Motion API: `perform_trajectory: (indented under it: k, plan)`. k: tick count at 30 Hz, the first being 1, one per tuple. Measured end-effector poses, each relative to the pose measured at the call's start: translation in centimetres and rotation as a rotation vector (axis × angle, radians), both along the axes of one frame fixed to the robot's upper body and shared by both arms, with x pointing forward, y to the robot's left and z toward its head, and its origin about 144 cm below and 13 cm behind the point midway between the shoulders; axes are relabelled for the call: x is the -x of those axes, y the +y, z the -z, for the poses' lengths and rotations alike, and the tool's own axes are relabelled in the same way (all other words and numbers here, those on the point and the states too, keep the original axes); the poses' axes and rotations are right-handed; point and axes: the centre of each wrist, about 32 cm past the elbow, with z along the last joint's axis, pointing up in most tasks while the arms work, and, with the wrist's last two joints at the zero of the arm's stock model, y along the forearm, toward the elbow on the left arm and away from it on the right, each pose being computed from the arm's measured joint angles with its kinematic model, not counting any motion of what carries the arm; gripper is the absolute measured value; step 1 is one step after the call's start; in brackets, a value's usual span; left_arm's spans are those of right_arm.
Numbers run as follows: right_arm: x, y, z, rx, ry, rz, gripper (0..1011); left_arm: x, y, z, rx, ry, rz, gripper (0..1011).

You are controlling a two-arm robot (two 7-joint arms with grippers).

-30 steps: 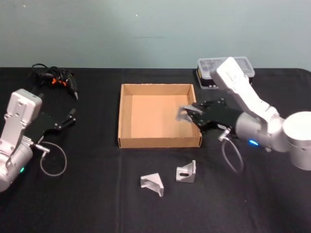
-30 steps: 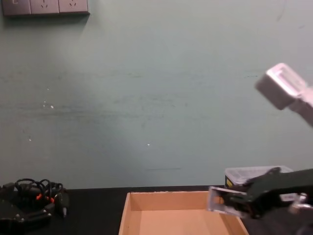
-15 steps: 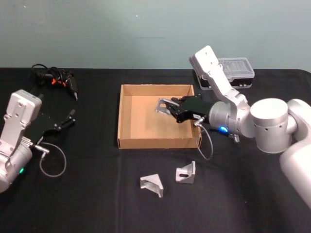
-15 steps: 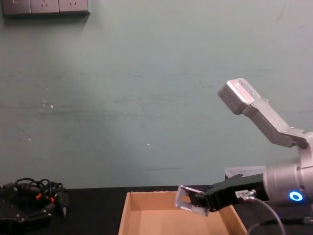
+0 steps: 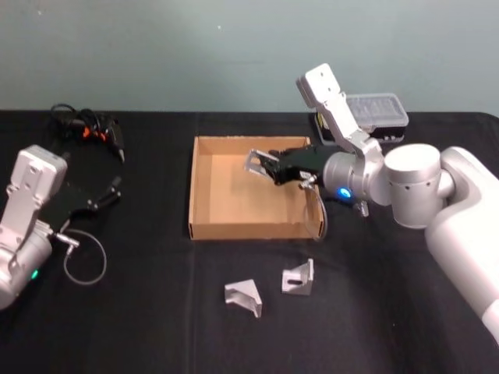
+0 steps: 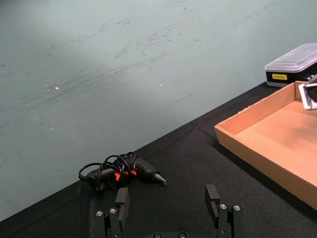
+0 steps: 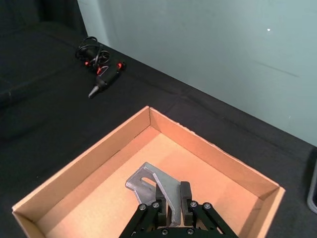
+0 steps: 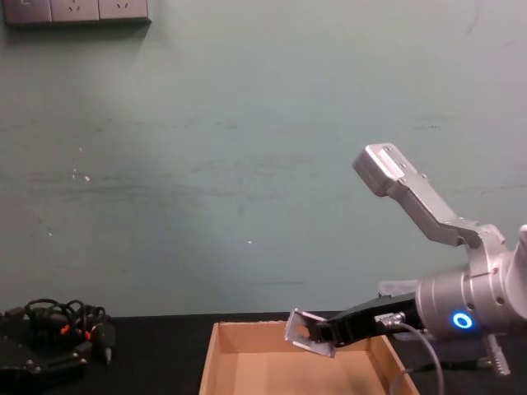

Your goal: Use one hand to pick up the angle iron from the table and place it into the box.

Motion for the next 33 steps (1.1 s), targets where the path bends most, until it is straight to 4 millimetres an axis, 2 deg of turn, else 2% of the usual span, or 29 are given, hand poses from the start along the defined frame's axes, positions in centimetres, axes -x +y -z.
perform_trajectory:
  k: [9, 24, 28, 29, 30, 33]
  plan:
    - [-1.2, 0.4, 0.7, -0.017, 0.041, 0.011, 174, 0.0, 0.0, 0.0, 0.0, 0.0, 0.0, 1011]
    - [-1.5, 0.5, 1.0, -0.017, 0.049, 0.017, 179, 0.0, 0.0, 0.0, 0.0, 0.0, 0.0, 1011]
    - [-1.5, 0.5, 1.0, -0.017, 0.048, 0.017, 288, 0.0, 0.0, 0.0, 0.0, 0.0, 0.0, 1011]
    - [-1.5, 0.5, 1.0, -0.017, 0.048, 0.017, 288, 0.0, 0.0, 0.0, 0.0, 0.0, 0.0, 1011]
    - [-1.5, 0.5, 1.0, -0.017, 0.048, 0.017, 343, 0.0, 0.0, 0.0, 0.0, 0.0, 0.0, 1011]
    - [-1.5, 0.5, 1.0, -0.017, 0.048, 0.017, 425, 0.0, 0.0, 0.0, 0.0, 0.0, 0.0, 1011]
